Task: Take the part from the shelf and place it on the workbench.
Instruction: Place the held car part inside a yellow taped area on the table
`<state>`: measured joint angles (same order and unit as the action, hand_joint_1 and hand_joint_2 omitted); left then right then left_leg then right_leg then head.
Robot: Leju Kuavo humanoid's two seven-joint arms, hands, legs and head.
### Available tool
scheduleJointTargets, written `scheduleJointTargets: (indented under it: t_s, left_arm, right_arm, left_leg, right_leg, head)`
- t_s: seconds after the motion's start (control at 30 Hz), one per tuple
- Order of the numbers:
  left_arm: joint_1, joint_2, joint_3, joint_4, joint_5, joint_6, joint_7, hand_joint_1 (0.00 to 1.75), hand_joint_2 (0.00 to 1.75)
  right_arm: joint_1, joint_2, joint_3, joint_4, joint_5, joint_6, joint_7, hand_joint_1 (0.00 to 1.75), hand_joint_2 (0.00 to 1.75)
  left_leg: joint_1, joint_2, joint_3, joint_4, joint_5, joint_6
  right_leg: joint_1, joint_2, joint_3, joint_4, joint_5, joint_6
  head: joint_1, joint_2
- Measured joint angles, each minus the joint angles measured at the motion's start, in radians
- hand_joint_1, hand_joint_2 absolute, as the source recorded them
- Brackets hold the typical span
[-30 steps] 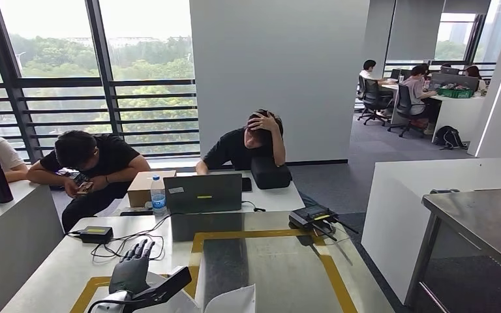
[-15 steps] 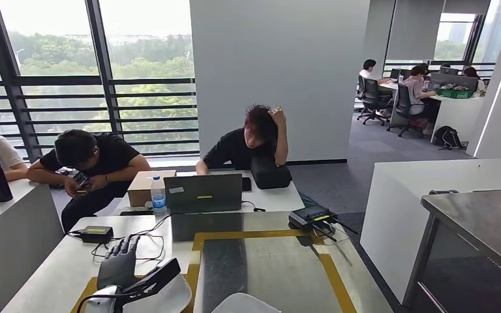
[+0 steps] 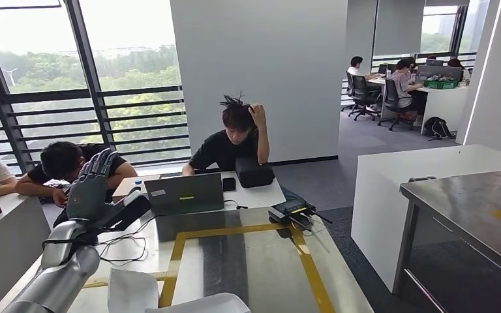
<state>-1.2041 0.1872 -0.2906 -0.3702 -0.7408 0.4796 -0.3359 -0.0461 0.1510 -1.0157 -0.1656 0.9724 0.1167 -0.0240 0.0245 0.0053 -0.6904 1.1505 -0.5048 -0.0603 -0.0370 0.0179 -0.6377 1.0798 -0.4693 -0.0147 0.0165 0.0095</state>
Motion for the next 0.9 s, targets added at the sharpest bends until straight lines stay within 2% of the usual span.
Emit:
scheduleJointTargets:
  t_s: [0.07,0.1,0.13,0.17,0.2,0.27,0.3,0.4,0.43,0.47,0.5,0.57,0.6,0.63,0.67,0.7,0.73,0.77,0.8,0.83,0.9]
  left_arm:
    - [0.079,0.047,0.044,-0.118,0.179,-0.012,-0.111,0.0,0.0]
    - [0.153,0.072,0.066,-0.215,0.274,-0.003,-0.143,0.0,0.0]
    - [0.245,0.095,0.086,-0.33,0.358,0.024,-0.163,0.0,0.0]
    - [0.348,0.115,0.105,-0.46,0.423,0.066,-0.179,0.0,0.0]
    - [0.451,0.13,0.119,-0.584,0.459,0.112,-0.196,0.0,0.0]
    - [0.647,0.136,0.144,-0.823,0.455,0.186,-0.248,0.0,0.0]
    - [0.74,0.127,0.156,-0.932,0.426,0.204,-0.281,0.0,0.0]
    - [0.975,0.076,0.182,-1.209,0.307,0.218,-0.351,0.0,0.0]
    - [1.032,0.056,0.184,-1.279,0.272,0.219,-0.359,0.0,0.0]
    - [1.081,0.036,0.186,-1.344,0.239,0.219,-0.363,0.0,0.0]
    - [1.122,0.015,0.189,-1.403,0.211,0.219,-0.364,0.0,0.0]
    - [1.184,-0.021,0.197,-1.499,0.174,0.219,-0.366,0.0,0.0]
    - [1.207,-0.036,0.201,-1.532,0.166,0.219,-0.366,0.0,0.0]
    - [1.228,-0.052,0.208,-1.556,0.165,0.219,-0.366,0.0,0.0]
    - [1.249,-0.068,0.218,-1.57,0.166,0.219,-0.366,0.0,0.0]
    - [1.268,-0.084,0.231,-1.576,0.17,0.219,-0.365,0.0,0.0]
    - [1.286,-0.101,0.247,-1.574,0.173,0.219,-0.365,0.0,0.0]
    - [1.301,-0.117,0.264,-1.568,0.176,0.219,-0.363,0.0,0.0]
    - [1.311,-0.131,0.282,-1.559,0.176,0.219,-0.359,0.0,0.0]
    - [1.319,-0.144,0.302,-1.545,0.169,0.22,-0.352,0.0,0.0]
    - [1.327,-0.169,0.355,-1.488,0.134,0.22,-0.326,0.0,0.0]
  right_arm:
    - [0.001,0.001,-0.002,0.0,0.0,0.0,-0.011,0.0,0.0]
    - [0.001,0.002,-0.004,0.0,-0.001,-0.001,-0.016,0.0,0.0]
    - [0.003,0.002,-0.007,0.0,-0.001,-0.002,-0.021,0.0,0.0]
    - [0.004,0.002,-0.011,0.0,-0.002,-0.002,-0.027,0.0,0.0]
    - [0.007,0.002,-0.014,0.0,-0.002,-0.002,-0.034,0.0,0.0]
    - [0.01,0.003,-0.018,0.0,-0.002,-0.003,-0.046,0.0,0.0]
    - [0.01,0.004,-0.018,0.0,0.0,-0.003,-0.05,0.0,0.0]
    - [0.01,0.003,-0.018,0.0,0.012,-0.002,-0.049,0.0,0.0]
    - [0.011,0.003,-0.018,0.0,0.017,0.0,-0.047,0.0,0.0]
    - [0.012,0.003,-0.018,0.0,0.021,0.0,-0.048,0.0,0.0]
    - [0.012,0.002,-0.018,0.0,0.024,0.001,-0.05,0.0,0.0]
    - [0.012,-0.001,-0.018,0.0,0.025,-0.001,-0.058,0.0,0.0]
    - [0.011,-0.004,-0.018,0.0,0.025,-0.003,-0.062,0.0,0.0]
    - [0.01,-0.007,-0.018,0.0,0.026,-0.004,-0.064,0.0,0.0]
    - [0.009,-0.011,-0.018,0.0,0.028,-0.005,-0.065,0.0,0.0]
    - [0.008,-0.014,-0.018,0.0,0.032,-0.005,-0.066,0.0,0.0]
    - [0.005,-0.017,-0.018,0.0,0.037,-0.004,-0.067,0.0,0.0]
    - [0.003,-0.02,-0.017,-0.001,0.043,-0.002,-0.068,0.0,0.0]
    - [0.002,-0.021,-0.016,-0.001,0.047,-0.001,-0.07,0.0,0.0]
    - [0.0,-0.023,-0.016,-0.001,0.05,-0.001,-0.072,0.0,0.0]
    - [0.0,-0.024,-0.015,-0.001,0.052,-0.004,-0.069,0.0,0.0]
  left_leg:
    - [-0.004,-0.001,-0.033,0.121,-0.074,0.0]
    - [-0.006,-0.002,-0.033,0.154,-0.091,0.003]
    - [-0.009,-0.003,-0.016,0.152,-0.093,0.009]
    - [-0.013,-0.003,0.02,0.111,-0.081,0.018]
    - [-0.018,-0.003,0.071,0.04,-0.064,0.031]
    - [-0.029,0.002,0.144,-0.077,-0.041,0.051]
    - [-0.034,0.005,0.158,-0.106,-0.034,0.056]
    - [-0.038,0.006,0.152,-0.124,-0.006,0.062]
    - [-0.035,0.007,0.148,-0.129,0.005,0.068]
    - [-0.032,0.008,0.141,-0.133,0.017,0.075]
    - [-0.029,0.009,0.131,-0.135,0.028,0.08]
    - [-0.031,0.008,0.102,-0.133,0.049,0.088]
    - [-0.032,0.009,0.087,-0.131,0.059,0.089]
    - [-0.032,0.008,0.072,-0.129,0.069,0.089]
    - [-0.033,0.008,0.057,-0.126,0.079,0.089]
    - [-0.034,0.008,0.042,-0.123,0.089,0.087]
    - [-0.034,0.008,0.029,-0.12,0.099,0.085]
    - [-0.034,0.008,0.02,-0.117,0.108,0.082]
    - [-0.034,0.008,0.016,-0.117,0.117,0.078]
    - [-0.033,0.008,0.015,-0.12,0.127,0.072]
    - [-0.032,0.007,0.018,-0.133,0.148,0.06]
  right_leg:
    - [0.004,0.005,-0.015,-0.001,0.013,-0.007]
    - [0.006,0.009,-0.022,-0.001,0.02,-0.009]
    - [0.009,0.013,-0.028,-0.002,0.026,-0.01]
    - [0.012,0.017,-0.034,-0.002,0.032,-0.011]
    - [0.015,0.02,-0.04,-0.003,0.038,-0.011]
    - [0.019,0.021,-0.044,-0.008,0.05,-0.005]
    - [0.019,0.02,-0.043,-0.013,0.055,0.001]
    - [0.015,0.017,-0.038,-0.03,0.07,0.024]
    - [0.016,0.012,-0.041,-0.024,0.057,0.03]
    - [0.017,0.006,-0.049,0.0,0.024,0.036]
    - [0.017,-0.001,-0.061,0.045,-0.026,0.04]
    - [0.019,-0.01,-0.085,0.168,-0.127,0.048]
    - [0.02,-0.011,-0.086,0.216,-0.149,0.05]
    - [0.022,-0.012,-0.071,0.235,-0.147,0.049]
    - [0.025,-0.012,-0.038,0.218,-0.126,0.047]
    - [0.028,-0.012,0.011,0.168,-0.1,0.043]
    - [0.032,-0.012,0.07,0.092,-0.09,0.036]
    - [0.037,-0.012,0.121,0.021,-0.09,0.029]
    - [0.041,-0.011,0.154,-0.033,-0.096,0.021]
    - [0.045,-0.011,0.169,-0.064,-0.105,0.013]
    - [0.045,-0.012,0.163,-0.077,-0.086,-0.002]
  head:
    - [0.0,0.0]
    - [0.0,0.0]
    - [-0.001,0.0]
    - [-0.002,0.0]
    - [-0.002,0.0]
    - [-0.002,0.0]
    - [-0.002,0.0]
    - [-0.002,0.0]
    - [-0.002,0.0]
    - [-0.001,0.0]
    - [0.0,0.0]
    - [0.002,0.0]
    - [0.003,0.0]
    - [0.003,0.0]
    - [0.004,0.0]
    - [0.004,0.0]
    - [0.005,0.0]
    - [0.005,0.0]
    - [0.005,0.0]
    - [0.005,0.0]
    - [0.007,0.001]
